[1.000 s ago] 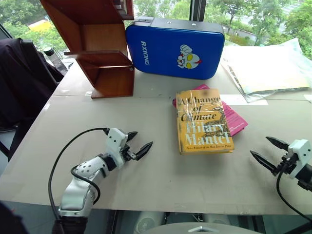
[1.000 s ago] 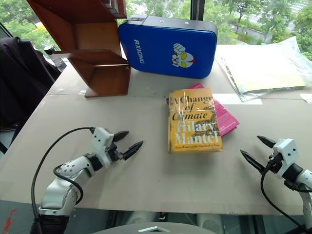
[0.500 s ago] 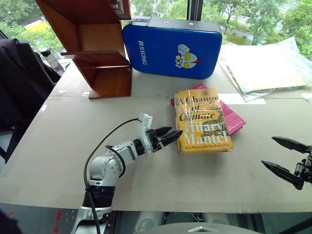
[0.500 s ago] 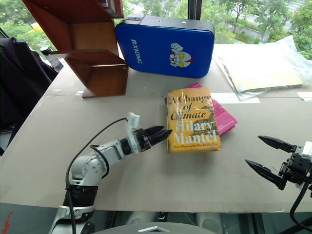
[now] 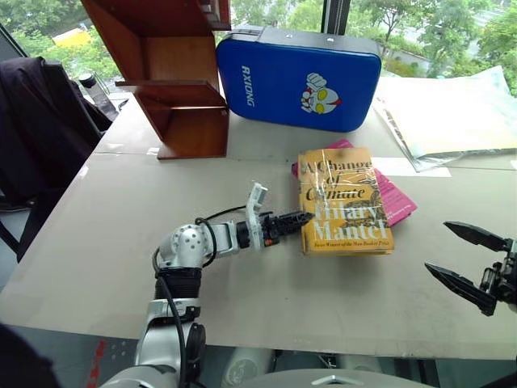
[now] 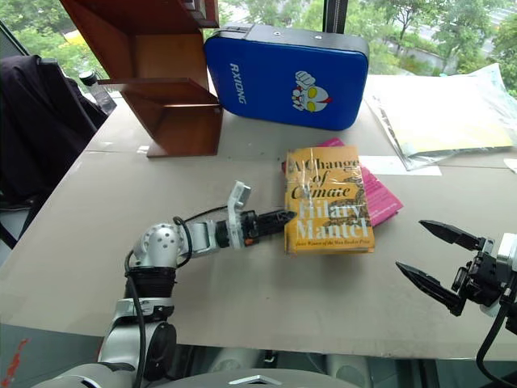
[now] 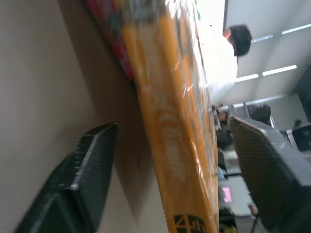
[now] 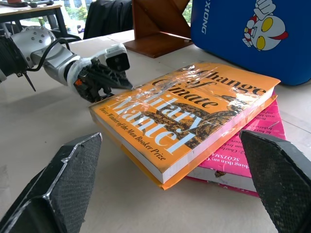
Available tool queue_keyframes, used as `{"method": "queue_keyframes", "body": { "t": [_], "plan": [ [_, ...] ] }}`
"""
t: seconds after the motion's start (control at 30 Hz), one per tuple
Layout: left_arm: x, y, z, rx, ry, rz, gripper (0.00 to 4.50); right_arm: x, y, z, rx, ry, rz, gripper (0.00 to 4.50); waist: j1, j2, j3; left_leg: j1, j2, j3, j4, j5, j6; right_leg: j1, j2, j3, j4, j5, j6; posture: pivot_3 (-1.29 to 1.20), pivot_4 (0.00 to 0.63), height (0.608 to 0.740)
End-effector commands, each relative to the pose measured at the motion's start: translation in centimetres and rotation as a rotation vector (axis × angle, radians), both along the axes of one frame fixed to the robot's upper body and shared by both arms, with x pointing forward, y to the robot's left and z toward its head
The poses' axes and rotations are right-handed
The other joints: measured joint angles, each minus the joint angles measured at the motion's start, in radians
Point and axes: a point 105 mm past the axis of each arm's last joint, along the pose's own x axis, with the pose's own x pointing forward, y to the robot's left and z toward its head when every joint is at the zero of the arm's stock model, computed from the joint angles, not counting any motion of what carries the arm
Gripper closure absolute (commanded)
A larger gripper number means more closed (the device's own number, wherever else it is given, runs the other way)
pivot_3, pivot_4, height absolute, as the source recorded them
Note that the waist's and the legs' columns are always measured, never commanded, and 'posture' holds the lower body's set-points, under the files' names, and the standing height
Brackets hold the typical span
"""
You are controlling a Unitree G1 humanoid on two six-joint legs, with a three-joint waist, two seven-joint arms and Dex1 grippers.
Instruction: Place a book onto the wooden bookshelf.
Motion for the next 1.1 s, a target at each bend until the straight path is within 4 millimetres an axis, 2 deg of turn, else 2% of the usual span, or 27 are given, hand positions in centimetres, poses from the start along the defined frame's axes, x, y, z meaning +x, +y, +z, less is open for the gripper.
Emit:
{"method": "queue_keyframes", "body": {
  "t": [0.03, 0.17, 0.2, 0.3, 0.37, 0.47, 0.53, 0.57, 0.67, 0.73, 0.83, 0.87, 0.9, 1.0, 1.1],
  "plan": [
    [-0.7, -0.9, -0.3, -0.007, 0.043, -0.079, 2.72, 0.1, -0.1, 0.7, -0.002, -0.038, 0.007, 0.00, -0.001, 0.000, 0.000, 0.000, 0.000, 0.000, 0.000, 0.000, 0.000, 0.000, 0.000, 0.000, 0.000, 0.000, 0.000, 0.00, 0.150, 0.740],
    [0.3, -1.1, 0.6, -0.032, 0.019, -0.066, 4.14, 0.3, 0.2, 0.6, 0.001, -0.039, 0.021, 0.00, 0.002, 0.001, 0.000, 0.000, 0.001, -0.001, 0.000, 0.000, 0.001, 0.000, 0.000, -0.001, 0.000, 0.000, 0.000, 0.00, 0.150, 0.740],
    [0.8, -1.0, 1.3, -0.053, -0.007, -0.046, 4.30, 0.3, 0.2, 0.7, 0.000, -0.040, 0.022, 0.00, 0.002, 0.000, 0.000, 0.000, 0.001, -0.001, 0.000, -0.002, 0.003, 0.000, 0.000, -0.001, 0.000, 0.000, 0.000, 0.00, 0.150, 0.740],
    [1.9, -0.2, 4.8, -0.127, -0.154, 0.029, 4.35, 0.4, 0.2, 0.8, 0.000, -0.043, 0.025, 0.00, -0.002, -0.001, 0.001, 0.000, 0.001, 0.000, 0.000, -0.002, 0.003, 0.000, 0.000, 0.000, 0.000, 0.001, 0.000, 0.00, 0.150, 0.740],
    [2.0, 0.8, 7.8, -0.106, -0.357, 0.069, 4.35, 0.6, 0.1, 0.9, -0.002, -0.046, 0.026, 0.00, -0.008, -0.003, 0.002, -0.001, 0.002, 0.000, 0.000, 0.000, 0.000, -0.002, 0.000, 0.000, 0.000, 0.001, 0.000, 0.00, 0.150, 0.740],
    [1.4, 1.5, 9.6, 0.113, -0.724, 0.062, 4.35, 1.0, 0.0, 1.1, 0.007, -0.059, 0.029, 0.00, -0.021, -0.004, 0.002, -0.003, 0.003, 0.000, -0.001, 0.000, -0.001, -0.005, 0.001, 0.000, 0.001, 0.001, -0.001, 0.00, 0.150, 0.740],
    [1.3, 2.4, 9.8, 0.370, -1.045, 0.008, 4.35, 1.6, -0.1, 1.5, 0.015, -0.078, 0.034, 0.00, -0.023, -0.002, 0.001, -0.003, 0.002, 0.002, -0.002, 0.001, -0.002, -0.005, 0.000, 0.002, 0.001, 0.001, -0.001, 0.00, 0.150, 0.740],
    [1.4, 2.8, 10.6, 0.453, -1.191, 0.004, 4.35, 2.0, -0.1, 1.7, 0.024, -0.090, 0.036, 0.00, -0.024, -0.002, 0.001, -0.002, 0.002, 0.003, -0.002, 0.000, -0.002, -0.005, 0.000, 0.003, 0.001, 0.001, -0.001, 0.00, 0.150, 0.740],
    [2.6, 4.1, 14.7, 0.631, -1.556, 0.108, 4.35, 3.0, 0.0, 2.2, 0.051, -0.115, 0.056, 0.00, -0.020, -0.002, 0.002, -0.003, 0.002, 0.007, -0.003, 0.000, -0.001, -0.006, 0.000, 0.006, -0.002, 0.001, -0.001, 0.00, 0.150, 0.740],
    [3.5, 5.4, 17.7, 0.821, -1.815, 0.181, 4.35, 3.6, 0.3, 2.5, 0.069, -0.126, 0.073, 0.00, -0.016, -0.005, 0.004, -0.004, 0.002, 0.007, -0.003, 0.000, -0.001, -0.006, -0.001, 0.006, -0.002, 0.001, -0.001, 0.00, 0.150, 0.740],
    [4.0, 6.9, 21.9, 0.967, -2.043, 0.297, 4.35, 4.4, 0.6, 3.0, 0.099, -0.144, 0.094, 0.00, -0.013, -0.007, 0.005, -0.005, 0.002, 0.006, -0.003, 0.000, 0.000, -0.008, 0.000, 0.005, -0.001, 0.002, -0.002, 0.00, 0.150, 0.740],
    [3.9, 7.3, 22.8, 1.032, -2.125, 0.275, 4.35, 4.7, 0.8, 3.3, 0.110, -0.150, 0.104, 0.00, -0.013, -0.008, 0.006, -0.005, 0.002, 0.006, -0.003, 0.000, 0.000, -0.008, 0.000, 0.005, -0.001, 0.002, -0.002, 0.00, 0.150, 0.740],
    [3.8, 7.5, 23.3, 1.080, -2.181, 0.249, 4.35, 4.9, 0.9, 3.4, 0.116, -0.154, 0.112, 0.00, -0.013, -0.008, 0.006, -0.005, 0.002, 0.006, -0.003, 0.000, 0.000, -0.008, 0.000, 0.005, -0.001, 0.002, -0.002, 0.00, 0.150, 0.740],
    [4.3, 9.9, 24.6, 1.389, -2.299, 0.131, 4.35, 5.7, 1.3, 4.5, 0.165, -0.182, 0.139, 0.00, -0.024, -0.008, 0.006, -0.005, 0.002, 0.007, -0.004, 0.000, -0.001, -0.009, 0.000, 0.005, -0.001, 0.002, -0.001, 0.00, 0.150, 0.740],
    [4.9, 12.9, 26.7, 1.620, -2.304, 0.133, 4.35, 6.3, 2.1, 6.7, 0.246, -0.224, 0.170, 0.00, -0.029, -0.007, 0.006, -0.006, 0.002, 0.008, -0.005, 0.001, -0.001, -0.012, 0.001, 0.006, 0.000, 0.002, -0.001, 0.00, 0.150, 0.740]
  ]
}}
